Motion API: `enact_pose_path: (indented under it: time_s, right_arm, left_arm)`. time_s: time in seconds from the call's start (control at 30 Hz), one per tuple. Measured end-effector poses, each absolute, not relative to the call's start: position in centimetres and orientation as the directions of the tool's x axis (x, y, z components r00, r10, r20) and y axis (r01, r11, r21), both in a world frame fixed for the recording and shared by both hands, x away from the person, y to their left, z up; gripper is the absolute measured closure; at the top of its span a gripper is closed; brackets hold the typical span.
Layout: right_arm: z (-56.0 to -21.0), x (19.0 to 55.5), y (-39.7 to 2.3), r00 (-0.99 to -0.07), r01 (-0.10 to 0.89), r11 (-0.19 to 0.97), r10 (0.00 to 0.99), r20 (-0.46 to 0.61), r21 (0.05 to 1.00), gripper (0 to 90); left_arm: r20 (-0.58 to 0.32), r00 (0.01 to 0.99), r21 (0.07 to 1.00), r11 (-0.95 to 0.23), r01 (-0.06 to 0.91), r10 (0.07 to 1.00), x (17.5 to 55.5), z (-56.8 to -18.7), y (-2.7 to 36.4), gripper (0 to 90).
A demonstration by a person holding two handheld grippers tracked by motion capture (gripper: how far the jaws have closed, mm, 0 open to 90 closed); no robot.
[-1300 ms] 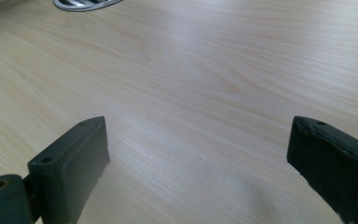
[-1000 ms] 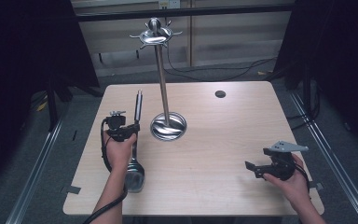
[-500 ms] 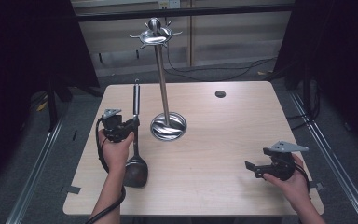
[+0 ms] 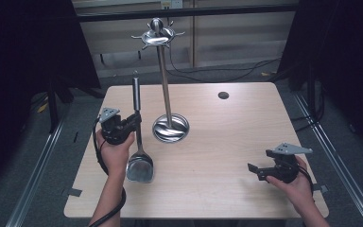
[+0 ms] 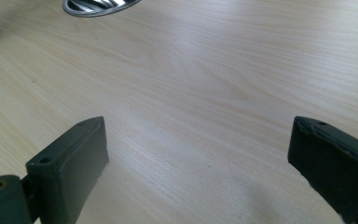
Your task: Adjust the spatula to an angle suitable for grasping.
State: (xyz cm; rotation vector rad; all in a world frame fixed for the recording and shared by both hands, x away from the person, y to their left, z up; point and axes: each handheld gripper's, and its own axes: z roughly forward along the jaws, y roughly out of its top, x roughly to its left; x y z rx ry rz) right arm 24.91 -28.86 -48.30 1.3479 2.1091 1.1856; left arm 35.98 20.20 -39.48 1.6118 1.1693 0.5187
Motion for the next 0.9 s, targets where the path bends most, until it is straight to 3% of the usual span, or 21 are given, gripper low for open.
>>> enact_pose_path:
  time_s: [0.9]
  right_arm:
    - [-48.3,24.9,-28.7,-0.487,0.555,0.206,0.866,0.114,0.806,4.4]
  left_arm:
    - [-0.2,0.53,0.958,0.051,0.283,0.824,34.3,-37.3,19.9,76.5]
